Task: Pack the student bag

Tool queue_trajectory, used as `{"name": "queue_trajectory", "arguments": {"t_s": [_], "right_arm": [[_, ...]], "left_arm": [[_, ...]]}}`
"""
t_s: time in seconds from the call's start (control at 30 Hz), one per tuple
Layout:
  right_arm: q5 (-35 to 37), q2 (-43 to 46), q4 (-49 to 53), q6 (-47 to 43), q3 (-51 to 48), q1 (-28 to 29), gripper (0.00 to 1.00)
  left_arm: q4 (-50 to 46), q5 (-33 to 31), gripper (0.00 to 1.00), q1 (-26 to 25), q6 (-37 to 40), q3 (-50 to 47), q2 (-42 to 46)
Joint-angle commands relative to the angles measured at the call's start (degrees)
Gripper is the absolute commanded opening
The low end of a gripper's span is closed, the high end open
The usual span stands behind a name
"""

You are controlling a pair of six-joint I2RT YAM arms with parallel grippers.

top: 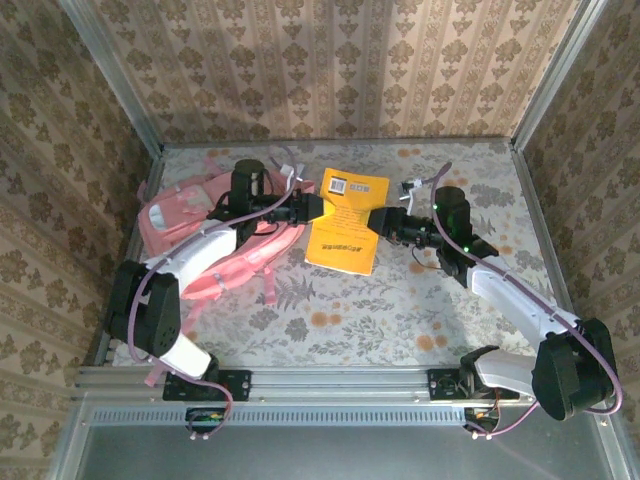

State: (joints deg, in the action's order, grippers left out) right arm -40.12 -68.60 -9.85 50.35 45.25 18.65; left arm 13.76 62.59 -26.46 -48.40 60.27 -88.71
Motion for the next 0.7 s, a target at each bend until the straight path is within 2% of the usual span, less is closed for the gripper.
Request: {"name": "queue_trajectory", "arguments": {"t_s": [0.0,0.13,0.23,0.33,0.47,0.5,0.6,0.67], "right_arm": [[5.6,1.8,5.6,-4.3,3.0,0.3,0.55],[10.9,2.9,10.3,-6.7,2.8,0.1,0.81],[10.2,1.8,8.8,-6.0,2.1,0.0,0.91],[6.8,-0.1,1.9,-2.7,0.4,-0.1,0.98],[-1.3,-4.2,-15.1,5.9,-1.9,0.0,0.99],[-2.8,-5.2,-20.1,8.4,-2.2,0.0,0.99],[-4.4,-6.7,-35.8,16.5,-4.3,0.2,0.99],[-5.1,-7.2,-41.1,19.7,-4.3,0.4,0.95]], "left_arm": [[3.6,1.8,0.0,1.4,0.3,-0.1,3.6],[8.0,1.6,0.0,1.9,-1.9,-0.3,6.3],[13.0,1.5,0.0,1.6,-5.5,-0.8,7.7],[18.8,1.7,0.0,0.9,-9.5,-1.5,8.3],[25.9,1.3,0.0,0.6,-14.1,-2.6,8.8],[28.2,1.3,0.0,-0.8,-15.6,-3.0,8.7],[30.7,0.9,0.0,-1.3,-17.7,-3.5,8.3],[30.5,0.7,0.0,-1.3,-17.6,-3.9,8.3]]}}
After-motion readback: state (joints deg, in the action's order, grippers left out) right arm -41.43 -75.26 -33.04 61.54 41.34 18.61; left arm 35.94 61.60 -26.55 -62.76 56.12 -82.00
